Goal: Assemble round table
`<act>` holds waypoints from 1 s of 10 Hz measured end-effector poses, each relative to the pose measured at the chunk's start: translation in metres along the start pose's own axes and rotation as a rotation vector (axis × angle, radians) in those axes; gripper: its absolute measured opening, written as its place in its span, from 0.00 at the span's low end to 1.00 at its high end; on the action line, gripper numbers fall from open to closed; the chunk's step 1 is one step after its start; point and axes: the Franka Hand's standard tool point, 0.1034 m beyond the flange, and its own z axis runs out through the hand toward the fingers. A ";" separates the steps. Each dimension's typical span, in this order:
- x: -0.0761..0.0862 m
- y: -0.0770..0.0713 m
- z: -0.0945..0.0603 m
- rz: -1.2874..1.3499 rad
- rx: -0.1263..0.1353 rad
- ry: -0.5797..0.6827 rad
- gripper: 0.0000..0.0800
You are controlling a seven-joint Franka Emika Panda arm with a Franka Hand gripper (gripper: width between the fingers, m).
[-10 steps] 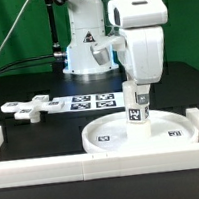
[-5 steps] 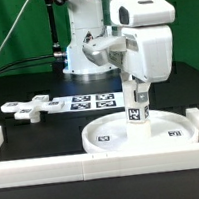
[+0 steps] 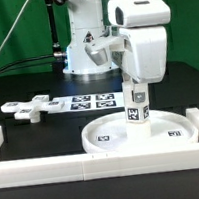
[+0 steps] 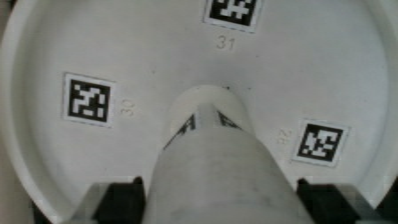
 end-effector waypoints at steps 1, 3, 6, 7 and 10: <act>0.001 -0.001 0.000 0.110 0.005 -0.001 0.51; 0.002 -0.004 0.001 0.367 0.007 0.002 0.51; 0.003 -0.006 0.001 0.684 0.016 0.009 0.51; 0.003 -0.007 0.002 0.808 0.020 0.010 0.51; 0.005 -0.008 0.002 0.980 0.026 0.006 0.51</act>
Offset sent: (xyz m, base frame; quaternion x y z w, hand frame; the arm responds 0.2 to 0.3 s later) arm -0.0227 0.0002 -0.0052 0.0185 0.0016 0.3206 0.9470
